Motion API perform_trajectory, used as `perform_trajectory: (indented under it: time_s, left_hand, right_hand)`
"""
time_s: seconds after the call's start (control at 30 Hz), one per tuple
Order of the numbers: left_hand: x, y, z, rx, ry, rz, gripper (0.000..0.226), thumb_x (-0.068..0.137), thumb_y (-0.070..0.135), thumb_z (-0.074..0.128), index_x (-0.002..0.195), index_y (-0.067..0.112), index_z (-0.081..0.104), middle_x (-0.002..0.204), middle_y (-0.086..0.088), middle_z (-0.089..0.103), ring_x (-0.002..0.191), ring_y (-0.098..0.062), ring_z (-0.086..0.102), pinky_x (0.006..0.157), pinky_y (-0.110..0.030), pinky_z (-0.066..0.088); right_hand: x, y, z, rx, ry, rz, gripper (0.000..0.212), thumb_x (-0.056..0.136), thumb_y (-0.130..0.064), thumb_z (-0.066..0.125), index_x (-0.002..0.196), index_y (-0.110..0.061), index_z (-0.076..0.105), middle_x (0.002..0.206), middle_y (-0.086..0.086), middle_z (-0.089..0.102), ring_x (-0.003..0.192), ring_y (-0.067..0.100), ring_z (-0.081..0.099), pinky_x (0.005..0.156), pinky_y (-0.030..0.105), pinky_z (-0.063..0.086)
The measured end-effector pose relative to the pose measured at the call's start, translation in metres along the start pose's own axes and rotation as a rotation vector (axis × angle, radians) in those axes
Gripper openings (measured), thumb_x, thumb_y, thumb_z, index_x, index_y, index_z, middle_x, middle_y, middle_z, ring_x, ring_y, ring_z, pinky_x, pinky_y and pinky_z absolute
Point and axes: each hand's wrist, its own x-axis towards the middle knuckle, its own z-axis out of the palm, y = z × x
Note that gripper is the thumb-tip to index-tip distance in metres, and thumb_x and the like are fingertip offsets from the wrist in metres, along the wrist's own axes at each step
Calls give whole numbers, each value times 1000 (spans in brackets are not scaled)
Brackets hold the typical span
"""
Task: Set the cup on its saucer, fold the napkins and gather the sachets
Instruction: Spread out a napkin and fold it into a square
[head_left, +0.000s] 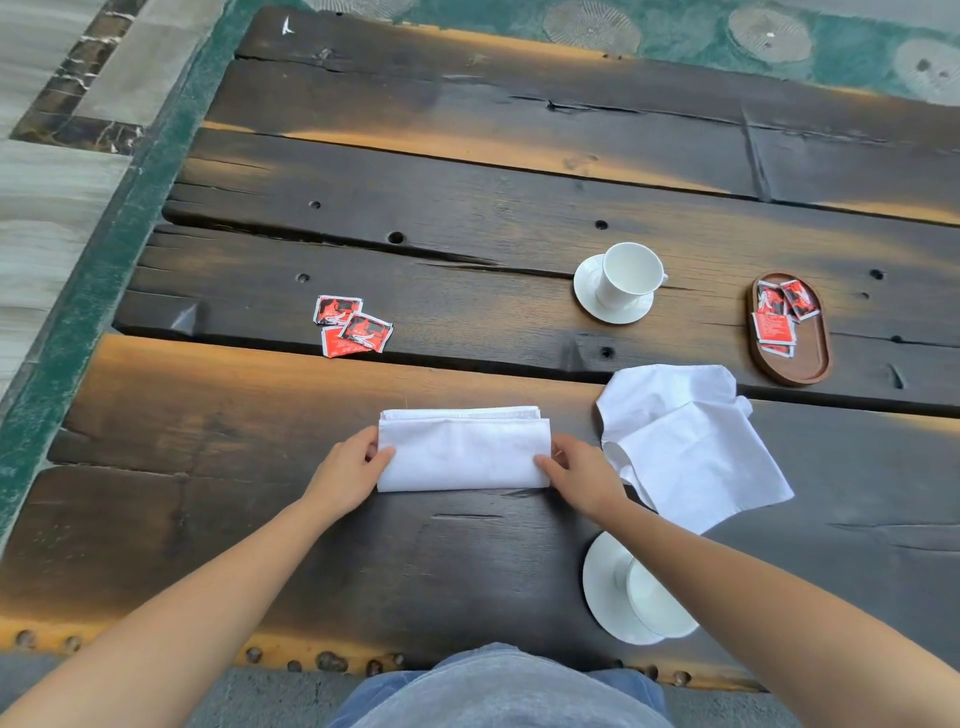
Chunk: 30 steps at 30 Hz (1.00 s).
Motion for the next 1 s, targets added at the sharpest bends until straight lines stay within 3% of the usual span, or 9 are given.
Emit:
perform_trajectory:
  time_s: [0.2, 0.33, 0.5, 0.6, 0.73, 0.87, 0.93, 1.0]
  left_hand:
    - [8, -3, 6, 32, 46, -48, 21, 97, 28, 46, 104, 11, 57, 93, -7, 66, 81, -23, 60, 69, -38, 47]
    - [12, -4, 6, 17, 57, -69, 21, 96, 27, 48, 95, 8, 56, 87, -12, 66, 81, -28, 63, 74, -46, 51]
    - [18, -2, 5, 46, 86, -91, 22, 94, 27, 51, 75, 18, 48, 80, -13, 68, 77, -27, 65, 71, -39, 51]
    - [20, -1, 4, 40, 91, -106, 28, 93, 27, 54, 67, 21, 44, 76, -14, 70, 76, -28, 65, 70, -39, 51]
    - [23, -5, 3, -41, 64, -129, 17, 92, 26, 55, 78, 16, 54, 74, -10, 71, 74, -23, 67, 74, -41, 55]
    - [21, -14, 0, -82, 21, -147, 17, 94, 29, 52, 99, 13, 55, 79, -2, 69, 67, -16, 68, 71, -36, 55]
    - [15, -17, 0, 60, 153, -80, 22, 93, 31, 54, 109, 16, 50, 86, 2, 64, 72, -13, 65, 70, -34, 55]
    - [9, -17, 2, 200, 309, 75, 31, 90, 29, 59, 117, 17, 49, 105, -1, 60, 87, -16, 62, 77, -36, 54]
  right_hand:
    - [6, -4, 5, -22, 11, 37, 26, 90, -43, 50, 78, -20, 47, 70, -4, 61, 73, 21, 57, 61, 32, 41]
    - [9, -6, 5, -33, 10, 49, 25, 91, -42, 48, 77, -21, 43, 68, -5, 58, 72, 21, 55, 60, 31, 37]
    - [13, -11, 5, -64, 6, 76, 25, 93, -40, 45, 77, -20, 43, 70, -2, 59, 75, 26, 56, 63, 34, 41]
    - [15, -14, 5, -4, 12, 129, 27, 89, -42, 48, 69, -24, 42, 65, -6, 56, 69, 19, 54, 55, 27, 35]
    - [16, -15, 3, 135, 44, 167, 24, 78, -45, 60, 70, -27, 46, 63, -10, 56, 65, 11, 54, 52, 26, 33]
    - [10, -13, 3, 144, 165, 66, 28, 76, -44, 63, 82, -32, 38, 67, -11, 50, 61, 6, 49, 53, 28, 35]
    - [7, -17, 2, 38, 249, -66, 26, 79, -41, 61, 91, -33, 38, 79, -14, 49, 69, 7, 49, 56, 30, 38]
    - [6, -24, 2, -105, 269, -259, 31, 81, -35, 62, 106, -27, 47, 103, -9, 53, 91, 14, 54, 69, 35, 46]
